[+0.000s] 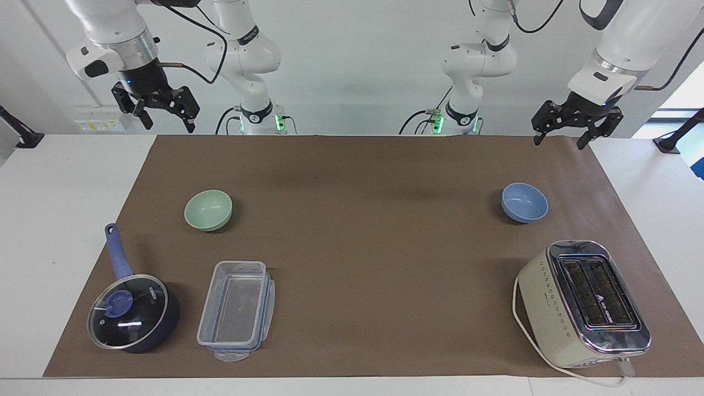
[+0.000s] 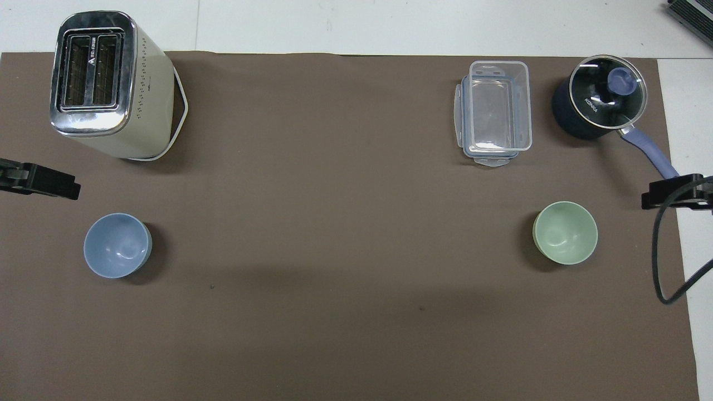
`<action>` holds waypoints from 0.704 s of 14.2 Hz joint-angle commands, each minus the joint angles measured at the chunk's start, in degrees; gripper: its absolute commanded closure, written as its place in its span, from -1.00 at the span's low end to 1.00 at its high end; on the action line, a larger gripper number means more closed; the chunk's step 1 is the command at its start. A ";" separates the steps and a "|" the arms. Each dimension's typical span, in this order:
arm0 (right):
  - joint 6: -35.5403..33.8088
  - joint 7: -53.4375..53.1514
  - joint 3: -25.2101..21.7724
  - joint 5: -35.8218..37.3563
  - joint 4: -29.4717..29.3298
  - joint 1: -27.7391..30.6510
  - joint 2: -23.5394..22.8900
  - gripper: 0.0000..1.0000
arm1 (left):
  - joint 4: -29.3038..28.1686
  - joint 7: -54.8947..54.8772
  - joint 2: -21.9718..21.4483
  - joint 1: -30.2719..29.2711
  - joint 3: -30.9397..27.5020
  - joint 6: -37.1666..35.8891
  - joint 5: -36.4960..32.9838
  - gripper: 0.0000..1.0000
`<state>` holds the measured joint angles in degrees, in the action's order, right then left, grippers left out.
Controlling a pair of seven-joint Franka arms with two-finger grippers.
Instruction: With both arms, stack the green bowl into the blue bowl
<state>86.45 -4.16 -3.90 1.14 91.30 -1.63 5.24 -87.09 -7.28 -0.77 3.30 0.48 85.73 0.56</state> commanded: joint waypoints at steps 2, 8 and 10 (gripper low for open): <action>-0.05 0.91 -0.32 -0.09 0.46 -0.13 0.73 -1.00 | -1.94 -1.33 -1.61 -0.40 0.05 0.31 0.76 -1.00; -0.05 0.91 -0.32 -0.09 0.55 -0.13 0.73 -1.00 | -1.68 -0.45 -1.43 0.03 0.22 0.05 0.67 -1.00; -0.05 0.91 -0.32 -0.09 0.46 -0.13 0.73 -1.00 | -1.77 -0.54 -1.52 -0.31 0.22 -0.30 0.67 -1.00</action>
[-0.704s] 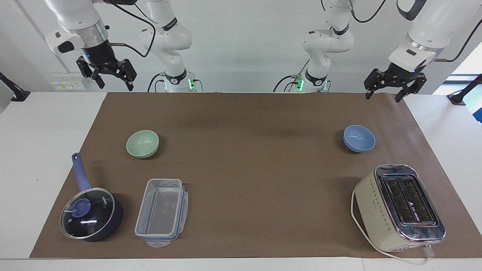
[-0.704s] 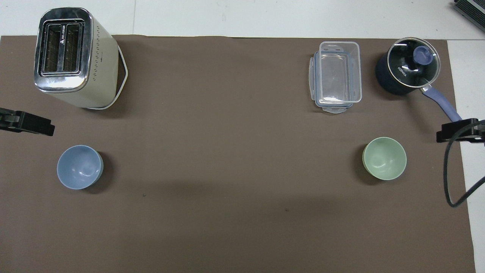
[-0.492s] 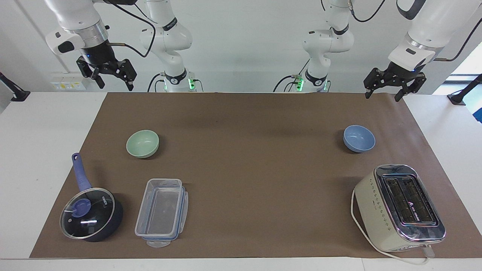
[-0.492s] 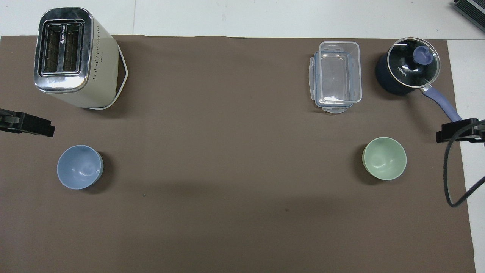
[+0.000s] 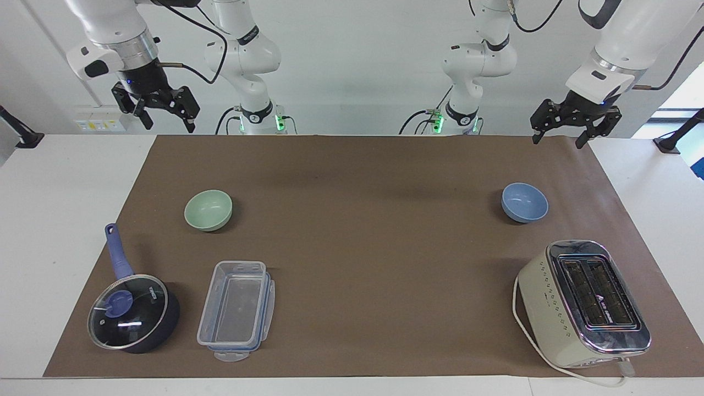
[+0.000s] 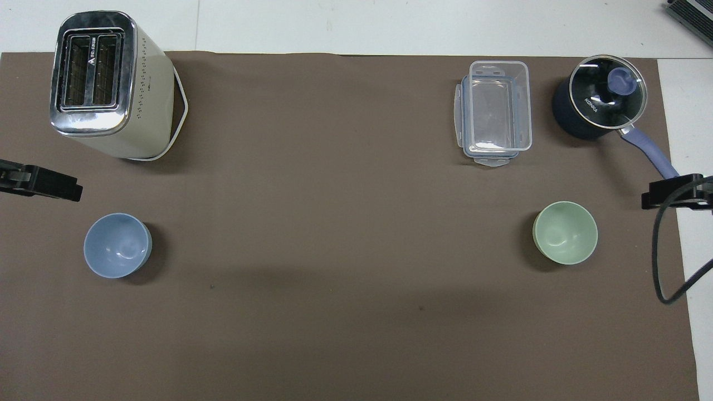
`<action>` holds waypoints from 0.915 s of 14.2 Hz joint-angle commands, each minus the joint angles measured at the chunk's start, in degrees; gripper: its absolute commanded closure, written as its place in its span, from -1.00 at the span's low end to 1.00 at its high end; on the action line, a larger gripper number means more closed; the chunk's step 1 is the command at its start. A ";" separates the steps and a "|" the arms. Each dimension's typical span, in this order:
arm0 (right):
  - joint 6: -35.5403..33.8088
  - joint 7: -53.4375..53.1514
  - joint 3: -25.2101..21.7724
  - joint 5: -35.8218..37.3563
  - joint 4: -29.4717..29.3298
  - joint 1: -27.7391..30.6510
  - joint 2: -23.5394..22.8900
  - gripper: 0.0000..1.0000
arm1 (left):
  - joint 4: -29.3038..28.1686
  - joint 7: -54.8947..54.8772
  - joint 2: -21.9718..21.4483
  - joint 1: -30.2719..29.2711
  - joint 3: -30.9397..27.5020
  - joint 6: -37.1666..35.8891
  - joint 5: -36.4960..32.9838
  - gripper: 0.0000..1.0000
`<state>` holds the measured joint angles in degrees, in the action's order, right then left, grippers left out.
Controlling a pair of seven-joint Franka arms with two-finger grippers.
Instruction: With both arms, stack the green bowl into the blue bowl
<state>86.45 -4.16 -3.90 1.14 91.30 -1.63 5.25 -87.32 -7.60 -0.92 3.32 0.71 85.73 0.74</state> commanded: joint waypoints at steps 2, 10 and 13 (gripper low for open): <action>-0.05 0.91 -0.32 -0.09 0.46 -0.12 0.73 -1.00 | -1.54 -0.39 -1.37 -0.42 -0.01 -0.12 0.49 -1.00; -0.05 0.91 -0.32 -0.09 0.46 -0.12 0.73 -1.00 | -1.80 -1.10 -1.55 -0.42 -0.01 0.06 0.58 -1.00; -0.05 0.91 -0.32 -0.09 0.46 -0.12 0.73 -1.00 | -1.89 -1.18 -1.55 -0.42 -0.01 0.23 0.58 -1.00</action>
